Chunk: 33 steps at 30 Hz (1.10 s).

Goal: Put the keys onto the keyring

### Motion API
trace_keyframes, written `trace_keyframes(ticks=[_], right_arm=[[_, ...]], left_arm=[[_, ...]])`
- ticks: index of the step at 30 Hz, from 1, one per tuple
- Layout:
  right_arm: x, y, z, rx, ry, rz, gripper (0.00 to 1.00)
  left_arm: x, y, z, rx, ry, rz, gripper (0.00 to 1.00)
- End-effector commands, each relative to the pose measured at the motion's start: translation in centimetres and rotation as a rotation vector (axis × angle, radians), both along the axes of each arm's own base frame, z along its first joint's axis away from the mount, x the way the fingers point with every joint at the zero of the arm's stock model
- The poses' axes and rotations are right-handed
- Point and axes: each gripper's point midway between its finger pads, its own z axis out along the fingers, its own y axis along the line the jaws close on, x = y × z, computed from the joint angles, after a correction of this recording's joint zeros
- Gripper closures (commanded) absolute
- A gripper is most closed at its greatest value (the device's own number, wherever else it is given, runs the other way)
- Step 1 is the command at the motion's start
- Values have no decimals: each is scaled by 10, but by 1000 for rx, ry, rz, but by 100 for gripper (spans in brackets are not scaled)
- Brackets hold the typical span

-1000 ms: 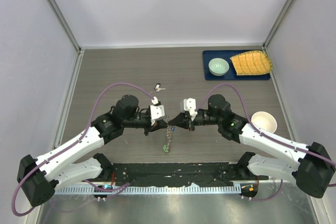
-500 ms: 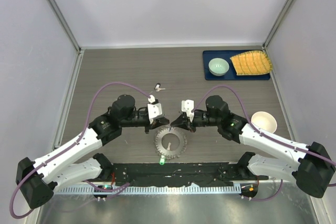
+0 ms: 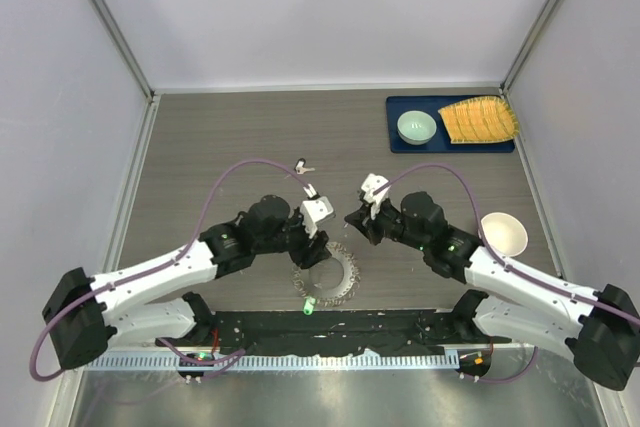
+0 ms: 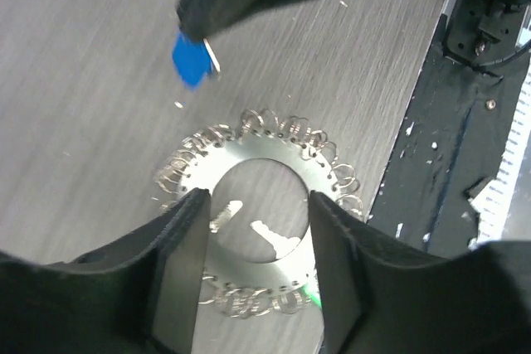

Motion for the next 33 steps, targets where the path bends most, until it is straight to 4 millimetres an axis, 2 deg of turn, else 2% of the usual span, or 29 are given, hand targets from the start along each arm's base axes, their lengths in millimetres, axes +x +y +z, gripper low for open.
trace_keyframes(ticks=[1, 4, 9, 10, 12, 14, 16, 21, 29, 33], right_arm=[[29, -37, 6, 84, 30, -337, 99], [35, -59, 2, 105, 37, -467, 99], [38, -77, -7, 119, 42, -571, 99], [39, -79, -7, 123, 39, -585, 99], [40, -83, -9, 128, 37, -609, 99], [40, -85, -8, 136, 30, -612, 99], [40, -85, -6, 141, 25, -613, 99], [39, -85, -10, 129, 22, -606, 99], [38, -87, -9, 138, 18, -611, 99], [37, -88, -9, 144, 22, -611, 99]], left_arm=[[16, -14, -10, -39, 98, 204, 42], [18, -20, -26, -25, 152, 273, 40], [29, -36, -39, -30, 150, 420, 41], [31, -39, -46, -16, 148, 434, 44], [35, -45, -46, -29, 137, 467, 46], [38, -48, -53, -11, 136, 492, 56], [41, -47, -58, 5, 119, 521, 58], [39, -55, -61, 12, 99, 497, 61], [15, -77, -70, 47, 77, 332, 60], [11, -75, -76, 48, 91, 319, 60]])
